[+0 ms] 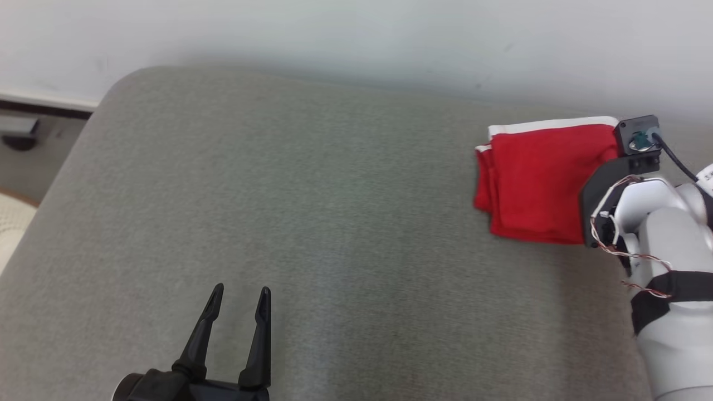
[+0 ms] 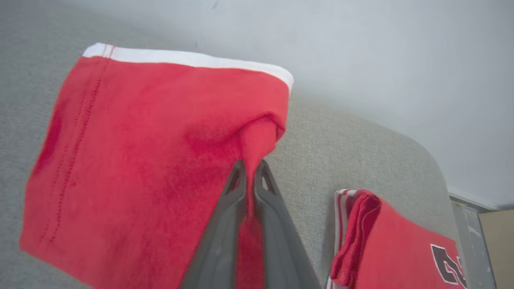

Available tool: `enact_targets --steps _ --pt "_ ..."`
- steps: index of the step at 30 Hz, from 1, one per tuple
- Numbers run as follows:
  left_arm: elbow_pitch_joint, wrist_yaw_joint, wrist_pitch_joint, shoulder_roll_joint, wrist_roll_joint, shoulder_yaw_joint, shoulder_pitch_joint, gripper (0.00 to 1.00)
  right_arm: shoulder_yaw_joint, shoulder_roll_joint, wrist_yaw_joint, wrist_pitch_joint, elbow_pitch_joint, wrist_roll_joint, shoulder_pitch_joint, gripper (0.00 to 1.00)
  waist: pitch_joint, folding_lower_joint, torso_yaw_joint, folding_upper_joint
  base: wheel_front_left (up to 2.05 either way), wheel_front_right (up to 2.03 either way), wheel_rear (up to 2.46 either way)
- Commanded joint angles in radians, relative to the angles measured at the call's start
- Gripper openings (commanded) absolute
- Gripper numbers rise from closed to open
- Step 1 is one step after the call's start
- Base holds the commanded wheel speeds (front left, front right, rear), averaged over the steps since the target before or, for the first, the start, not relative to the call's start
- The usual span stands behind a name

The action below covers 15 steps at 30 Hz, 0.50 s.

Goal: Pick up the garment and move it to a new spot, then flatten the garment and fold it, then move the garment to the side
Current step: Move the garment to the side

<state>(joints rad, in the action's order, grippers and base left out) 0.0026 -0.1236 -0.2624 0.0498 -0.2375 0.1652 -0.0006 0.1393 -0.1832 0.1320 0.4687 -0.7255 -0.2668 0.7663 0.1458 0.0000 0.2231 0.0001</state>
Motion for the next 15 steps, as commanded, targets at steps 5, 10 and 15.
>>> enact_targets --steps 5,10,15 --pt "-0.004 -0.006 -0.002 0.001 0.008 -0.003 -0.002 1.0 -0.072 -0.071 -0.003 0.068 0.115 0.073 -0.064 0.0 -0.025 0.0 -0.094 -0.0001 0.0 0.0 0.0" --pt "-0.004 -0.008 -0.002 0.001 0.01 -0.004 -0.017 1.0 -0.121 -0.166 -0.003 0.155 0.235 0.139 -0.138 0.0 -0.014 0.0 -0.115 -0.0001 0.0 0.0 0.0" --pt "-0.008 -0.006 -0.002 0.001 0.012 -0.012 -0.023 1.0 -0.139 -0.262 -0.003 0.229 0.335 0.189 -0.21 0.0 0.009 0.0 -0.125 -0.0001 0.0 0.0 0.0"
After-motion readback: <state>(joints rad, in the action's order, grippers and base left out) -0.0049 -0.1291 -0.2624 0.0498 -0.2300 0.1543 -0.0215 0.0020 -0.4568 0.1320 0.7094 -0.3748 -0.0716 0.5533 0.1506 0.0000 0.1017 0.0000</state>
